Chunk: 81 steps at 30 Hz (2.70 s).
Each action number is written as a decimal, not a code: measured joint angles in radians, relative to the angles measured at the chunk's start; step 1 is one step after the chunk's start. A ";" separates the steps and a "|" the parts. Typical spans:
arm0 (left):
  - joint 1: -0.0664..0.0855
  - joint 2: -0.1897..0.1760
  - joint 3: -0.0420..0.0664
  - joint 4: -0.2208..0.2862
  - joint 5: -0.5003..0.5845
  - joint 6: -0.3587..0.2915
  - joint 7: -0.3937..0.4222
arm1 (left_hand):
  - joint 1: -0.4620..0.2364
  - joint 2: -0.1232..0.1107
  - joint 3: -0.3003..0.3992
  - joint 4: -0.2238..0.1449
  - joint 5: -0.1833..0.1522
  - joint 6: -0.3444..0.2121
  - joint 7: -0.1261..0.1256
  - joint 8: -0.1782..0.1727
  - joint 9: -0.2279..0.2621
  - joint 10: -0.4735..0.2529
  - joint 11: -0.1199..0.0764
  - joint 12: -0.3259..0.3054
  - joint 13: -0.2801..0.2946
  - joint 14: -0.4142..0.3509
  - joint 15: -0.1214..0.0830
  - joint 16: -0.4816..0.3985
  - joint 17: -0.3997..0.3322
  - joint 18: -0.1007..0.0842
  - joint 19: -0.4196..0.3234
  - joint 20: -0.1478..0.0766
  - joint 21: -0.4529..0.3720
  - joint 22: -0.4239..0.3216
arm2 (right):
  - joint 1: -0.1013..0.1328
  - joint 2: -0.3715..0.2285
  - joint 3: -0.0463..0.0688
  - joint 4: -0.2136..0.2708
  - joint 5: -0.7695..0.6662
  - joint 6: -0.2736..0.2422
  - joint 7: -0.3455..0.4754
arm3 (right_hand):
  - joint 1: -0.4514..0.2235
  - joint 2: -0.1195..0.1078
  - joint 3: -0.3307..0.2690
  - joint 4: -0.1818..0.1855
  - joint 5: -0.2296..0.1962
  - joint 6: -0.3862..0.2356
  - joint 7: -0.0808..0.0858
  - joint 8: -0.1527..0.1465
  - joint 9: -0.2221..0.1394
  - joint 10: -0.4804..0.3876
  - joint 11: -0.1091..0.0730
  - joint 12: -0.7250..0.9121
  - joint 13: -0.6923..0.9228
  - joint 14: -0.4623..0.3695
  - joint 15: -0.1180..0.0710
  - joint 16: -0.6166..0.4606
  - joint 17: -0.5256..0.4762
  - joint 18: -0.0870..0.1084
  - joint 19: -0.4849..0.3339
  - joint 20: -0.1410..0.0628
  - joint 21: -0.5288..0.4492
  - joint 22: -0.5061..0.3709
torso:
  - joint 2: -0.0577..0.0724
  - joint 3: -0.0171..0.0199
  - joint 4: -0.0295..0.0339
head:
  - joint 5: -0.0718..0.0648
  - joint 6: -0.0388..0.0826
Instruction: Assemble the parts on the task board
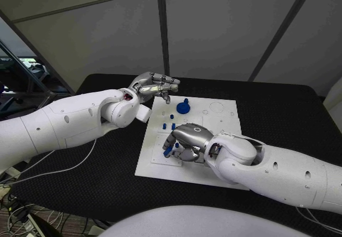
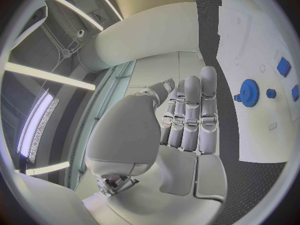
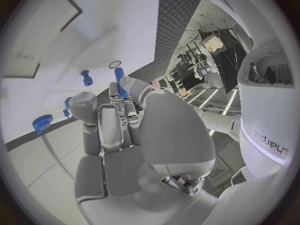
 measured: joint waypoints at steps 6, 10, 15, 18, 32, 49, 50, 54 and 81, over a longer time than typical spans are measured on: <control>0.000 -0.001 0.000 0.001 0.000 0.001 0.000 | 0.000 0.000 0.000 0.000 0.000 0.000 0.000 0.000 0.000 0.000 0.000 0.005 0.001 0.000 0.000 0.000 0.000 0.000 0.000 0.000 0.000 0.000 | -0.002 0.003 -0.004 -0.006 -0.017 0.022 -0.013 | -0.001 -0.001 0.003 0.003 0.000 0.000 0.000 -0.001 0.000 0.000 0.000 -0.002 0.000 0.000 0.000 0.000 0.002 0.000 0.000 0.000 0.000 0.002 | 0.000 -0.0002 0.0000 | -0.004 -0.006; 0.000 -0.002 0.000 0.001 0.000 0.002 0.000 | 0.000 0.000 0.000 0.000 0.000 0.000 0.000 0.000 0.000 0.000 0.000 0.005 0.001 0.000 0.000 0.000 0.000 0.000 0.000 0.000 0.000 0.000 | -0.001 0.006 -0.004 -0.007 -0.028 0.035 -0.019 | -0.003 -0.003 0.004 0.004 0.000 0.000 0.000 0.003 0.001 0.000 0.000 -0.002 0.000 0.000 0.000 0.000 0.001 0.000 0.000 0.000 0.000 0.002 | 0.000 -0.0001 -0.0001 | -0.004 -0.007; 0.000 -0.003 0.000 0.001 0.000 0.003 0.000 | 0.000 0.000 0.000 0.000 0.000 0.000 0.000 0.000 0.000 0.000 0.000 0.005 0.001 0.000 0.000 0.000 0.000 0.000 0.000 0.000 0.000 0.000 | 0.000 0.006 -0.003 -0.005 -0.038 0.045 -0.023 | -0.003 -0.003 0.004 0.004 0.000 -0.002 0.002 0.003 0.001 0.000 0.000 -0.002 0.000 0.000 0.000 0.000 0.001 0.000 0.000 0.000 0.000 0.002 | 0.000 -0.0001 -0.0007 | -0.004 -0.009; 0.000 -0.003 0.000 0.002 0.000 0.003 0.000 | 0.000 0.000 0.000 0.000 0.000 0.000 0.000 0.000 0.000 0.000 0.000 0.005 0.001 0.000 0.000 0.000 0.000 0.000 0.000 0.000 0.000 0.000 | 0.000 0.007 -0.003 -0.005 -0.046 0.050 -0.026 | -0.004 -0.004 0.004 0.004 0.000 -0.002 0.002 0.003 0.001 0.005 -0.005 -0.005 0.000 0.000 0.000 0.000 0.001 0.000 0.000 0.000 0.000 0.002 | -0.001 0.0002 -0.0011 | -0.003 -0.010; 0.000 -0.004 0.000 0.003 0.000 0.006 -0.001 | 0.000 0.000 0.000 0.000 0.000 0.000 0.000 0.000 0.000 0.000 0.000 0.005 0.001 0.000 0.000 0.000 0.000 0.000 0.000 0.000 0.000 0.000 | -0.002 0.020 -0.007 -0.014 -0.069 0.055 -0.036 | -0.076 -0.050 -0.054 0.039 -0.018 -0.154 0.021 -0.038 -0.019 -0.150 0.024 -0.073 -0.024 -0.004 0.022 0.000 -0.020 0.000 -0.039 0.036 -0.044 -0.064 | -0.001 0.0002 -0.0007 | -0.002 -0.011; 0.000 -0.003 0.000 0.001 0.000 0.012 -0.003 | 0.000 0.000 0.000 0.000 0.000 0.000 0.000 0.000 0.000 -0.003 0.004 0.005 0.002 -0.002 0.002 0.000 -0.001 0.000 0.000 0.000 0.000 0.000 | -0.002 0.017 -0.007 -0.009 -0.071 0.019 -0.023 | -0.064 -0.056 -0.071 0.036 0.003 -0.196 0.012 -0.038 -0.019 -0.129 0.012 -0.033 -0.015 -0.004 0.022 0.000 -0.023 0.000 -0.044 0.036 -0.054 -0.072 | -0.001 0.0012 -0.0006 | -0.004 -0.011; 0.000 -0.003 0.000 0.001 0.000 0.012 -0.003 | 0.000 0.000 0.000 0.000 0.000 0.000 0.000 0.000 0.000 -0.003 0.004 0.005 0.002 -0.002 0.002 0.000 -0.001 0.000 0.000 0.000 0.000 0.000 | -0.002 0.016 -0.007 -0.008 -0.070 0.015 -0.022 | -0.064 -0.056 -0.071 0.036 0.003 -0.197 0.010 -0.038 -0.019 -0.123 0.012 -0.029 -0.014 -0.004 0.022 0.000 -0.024 0.000 -0.041 0.033 -0.054 -0.070 | -0.001 0.0012 -0.0007 | -0.005 -0.010; 0.000 -0.002 0.000 0.001 0.000 0.013 -0.004 | 0.000 0.000 0.000 0.000 0.000 -0.003 -0.003 0.000 0.000 -0.003 0.004 0.005 0.002 -0.002 0.002 0.000 -0.001 0.000 0.000 0.000 0.000 0.000 | -0.002 0.010 -0.007 -0.004 -0.067 -0.003 -0.019 | -0.064 -0.056 -0.080 0.037 0.003 -0.222 0.008 -0.038 -0.019 -0.118 0.007 -0.028 -0.015 -0.004 0.022 0.000 -0.026 0.000 -0.041 0.033 -0.054 -0.070 | -0.002 0.0012 -0.0011 | -0.007 -0.009; 0.000 -0.024 -0.002 0.005 0.000 0.014 -0.007 | 0.000 0.000 -0.003 -0.003 0.000 -0.003 -0.003 0.000 0.000 -0.003 0.004 0.009 0.001 -0.002 0.002 0.000 -0.003 0.000 0.000 0.000 0.000 0.000 | 0.028 -0.463 0.084 0.246 0.262 -0.105 -0.106 | -0.147 -0.028 -0.389 0.186 0.091 -0.085 -0.028 0.109 0.051 0.135 -0.064 0.968 0.928 -0.002 -0.027 0.158 0.172 -0.032 0.094 -0.025 0.092 0.148 | -0.011 -0.0042 -0.0128 | -0.074 0.012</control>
